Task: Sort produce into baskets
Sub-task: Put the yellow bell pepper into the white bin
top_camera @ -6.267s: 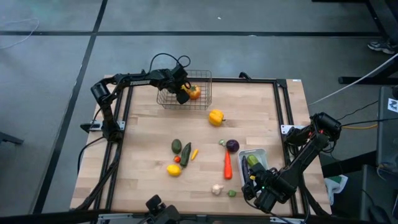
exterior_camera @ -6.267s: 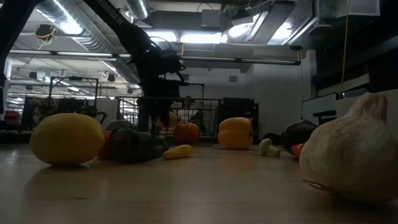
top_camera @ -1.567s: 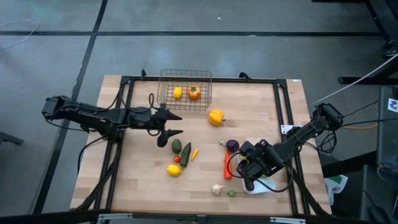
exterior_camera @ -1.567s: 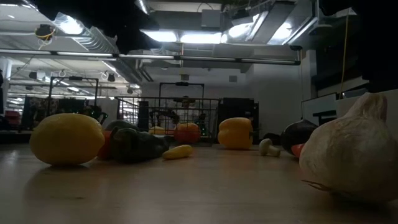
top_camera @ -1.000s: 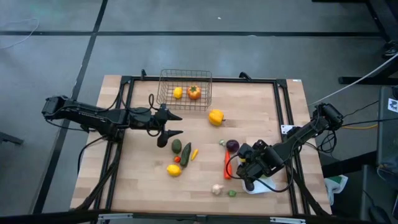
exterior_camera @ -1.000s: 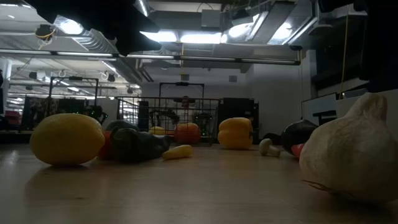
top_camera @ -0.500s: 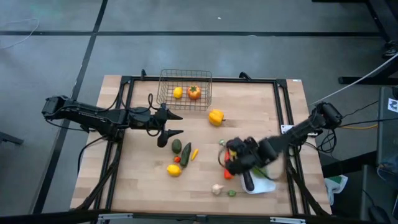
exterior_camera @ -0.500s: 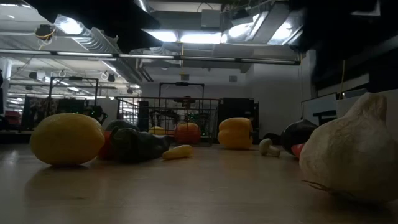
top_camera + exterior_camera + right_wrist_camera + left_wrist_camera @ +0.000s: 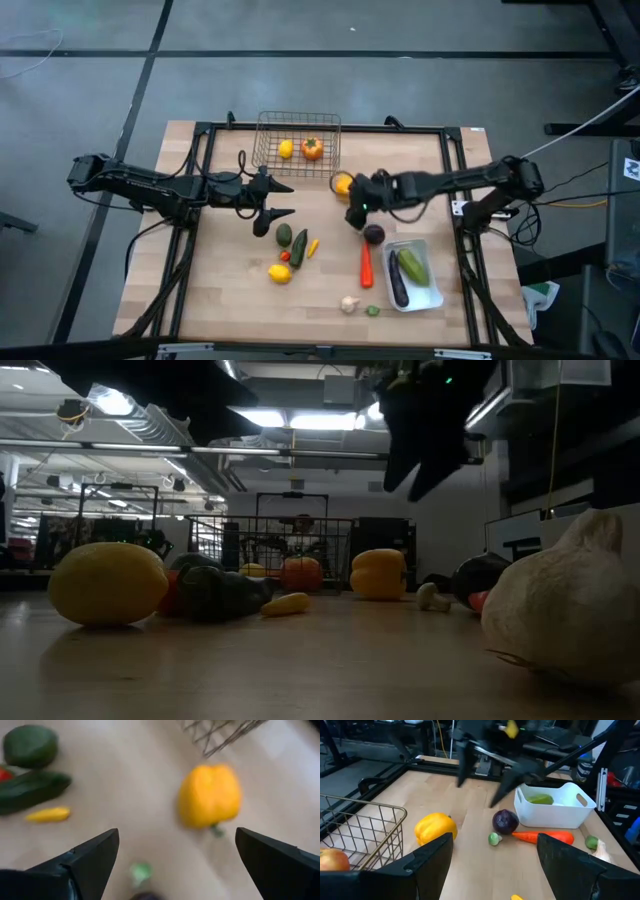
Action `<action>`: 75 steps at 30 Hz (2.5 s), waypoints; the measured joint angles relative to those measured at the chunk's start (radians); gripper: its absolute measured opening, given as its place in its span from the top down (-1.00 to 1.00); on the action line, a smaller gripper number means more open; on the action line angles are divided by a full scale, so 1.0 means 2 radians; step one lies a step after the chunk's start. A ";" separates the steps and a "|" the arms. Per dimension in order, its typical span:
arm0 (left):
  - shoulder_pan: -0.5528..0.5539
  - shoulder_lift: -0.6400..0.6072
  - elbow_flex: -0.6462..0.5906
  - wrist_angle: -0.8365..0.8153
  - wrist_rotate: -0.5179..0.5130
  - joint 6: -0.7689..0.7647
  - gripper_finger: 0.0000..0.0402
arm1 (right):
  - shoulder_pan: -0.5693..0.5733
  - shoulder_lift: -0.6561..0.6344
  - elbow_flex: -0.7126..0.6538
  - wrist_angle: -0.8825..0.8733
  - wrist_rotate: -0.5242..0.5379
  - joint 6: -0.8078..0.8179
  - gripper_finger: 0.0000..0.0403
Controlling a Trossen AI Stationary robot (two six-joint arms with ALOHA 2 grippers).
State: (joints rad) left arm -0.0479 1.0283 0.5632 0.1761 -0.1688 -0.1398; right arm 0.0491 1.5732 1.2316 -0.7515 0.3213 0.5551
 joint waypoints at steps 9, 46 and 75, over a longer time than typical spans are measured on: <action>0.000 0.000 0.000 -0.001 0.000 -0.008 -0.42 | -0.105 0.035 0.000 0.023 -0.081 -0.113 -0.97; 0.001 0.000 0.000 -0.004 -0.009 -0.009 -0.42 | -0.140 0.147 0.000 0.120 -0.091 -0.137 -0.96; 0.001 0.000 0.000 -0.008 -0.010 -0.010 -0.42 | -0.133 0.082 0.000 0.023 -0.096 -0.124 -0.54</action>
State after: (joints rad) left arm -0.0452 1.0279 0.5629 0.1596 -0.1879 -0.1608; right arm -0.2165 1.7379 1.2308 -0.7061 0.1284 0.3068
